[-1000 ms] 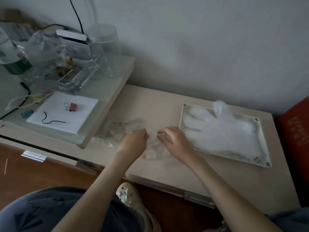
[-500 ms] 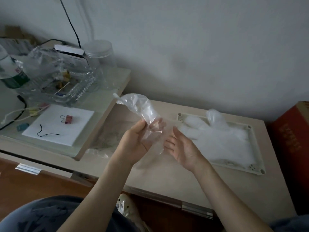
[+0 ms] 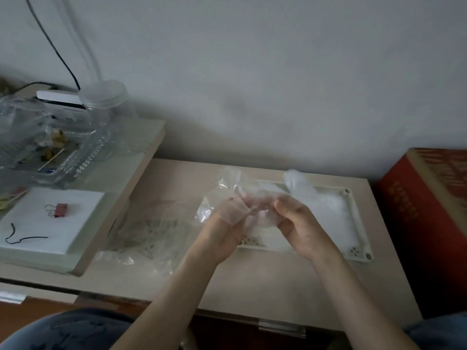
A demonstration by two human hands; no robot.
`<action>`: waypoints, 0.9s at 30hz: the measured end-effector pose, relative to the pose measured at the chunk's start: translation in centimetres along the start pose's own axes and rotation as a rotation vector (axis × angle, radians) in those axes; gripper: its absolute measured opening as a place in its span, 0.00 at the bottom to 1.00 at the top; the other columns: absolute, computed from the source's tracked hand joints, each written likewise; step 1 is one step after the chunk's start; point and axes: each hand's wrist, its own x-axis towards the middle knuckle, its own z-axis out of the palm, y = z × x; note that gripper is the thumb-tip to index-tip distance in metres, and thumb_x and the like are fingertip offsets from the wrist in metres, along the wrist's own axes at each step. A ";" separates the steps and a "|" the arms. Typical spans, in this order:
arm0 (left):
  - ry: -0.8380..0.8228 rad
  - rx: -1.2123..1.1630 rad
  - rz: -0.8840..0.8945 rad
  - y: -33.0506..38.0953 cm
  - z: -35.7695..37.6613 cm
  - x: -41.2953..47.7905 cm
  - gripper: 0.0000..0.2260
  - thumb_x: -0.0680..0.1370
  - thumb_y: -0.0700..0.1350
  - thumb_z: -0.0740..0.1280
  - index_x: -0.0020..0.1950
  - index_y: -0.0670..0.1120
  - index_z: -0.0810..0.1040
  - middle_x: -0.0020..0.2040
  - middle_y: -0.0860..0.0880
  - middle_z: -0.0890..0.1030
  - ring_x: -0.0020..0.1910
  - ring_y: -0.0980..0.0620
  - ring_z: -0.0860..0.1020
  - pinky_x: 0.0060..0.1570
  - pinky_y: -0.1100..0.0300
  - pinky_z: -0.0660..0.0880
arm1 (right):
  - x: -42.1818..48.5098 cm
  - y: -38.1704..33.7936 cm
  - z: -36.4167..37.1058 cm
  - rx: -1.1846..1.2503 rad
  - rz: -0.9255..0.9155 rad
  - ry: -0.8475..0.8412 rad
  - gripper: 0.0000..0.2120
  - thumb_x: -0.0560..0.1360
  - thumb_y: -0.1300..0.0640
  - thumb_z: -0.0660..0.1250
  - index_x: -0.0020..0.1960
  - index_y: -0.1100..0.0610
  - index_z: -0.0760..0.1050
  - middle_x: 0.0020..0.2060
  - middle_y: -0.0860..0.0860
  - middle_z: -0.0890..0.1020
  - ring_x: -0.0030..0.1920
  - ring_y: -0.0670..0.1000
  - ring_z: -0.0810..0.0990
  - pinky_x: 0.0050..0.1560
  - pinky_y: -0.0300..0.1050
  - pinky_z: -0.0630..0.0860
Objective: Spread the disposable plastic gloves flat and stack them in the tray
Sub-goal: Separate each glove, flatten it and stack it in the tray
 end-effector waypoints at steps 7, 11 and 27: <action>0.031 -0.474 -0.121 0.6 -0.7 3.1 0.33 0.70 0.70 0.59 0.62 0.46 0.74 0.63 0.39 0.77 0.64 0.38 0.74 0.67 0.41 0.65 | -1.4 -4.6 -5.0 -0.213 0.022 0.104 0.13 0.77 0.66 0.60 0.58 0.54 0.76 0.34 0.54 0.79 0.32 0.51 0.79 0.41 0.45 0.79; -0.008 0.020 -0.160 0.6 1.2 5.4 0.26 0.65 0.58 0.76 0.57 0.47 0.75 0.56 0.44 0.82 0.54 0.46 0.81 0.53 0.52 0.78 | -2.1 -6.4 -7.7 -0.299 0.012 0.095 0.24 0.78 0.70 0.57 0.65 0.45 0.72 0.47 0.50 0.81 0.33 0.48 0.77 0.42 0.44 0.79; 0.429 1.059 -0.263 -5.2 2.3 10.7 0.19 0.79 0.56 0.60 0.42 0.41 0.78 0.37 0.46 0.82 0.37 0.47 0.80 0.45 0.54 0.77 | -1.9 -1.3 -12.0 -0.476 0.320 0.642 0.09 0.75 0.64 0.67 0.37 0.57 0.75 0.25 0.49 0.76 0.22 0.44 0.69 0.21 0.36 0.63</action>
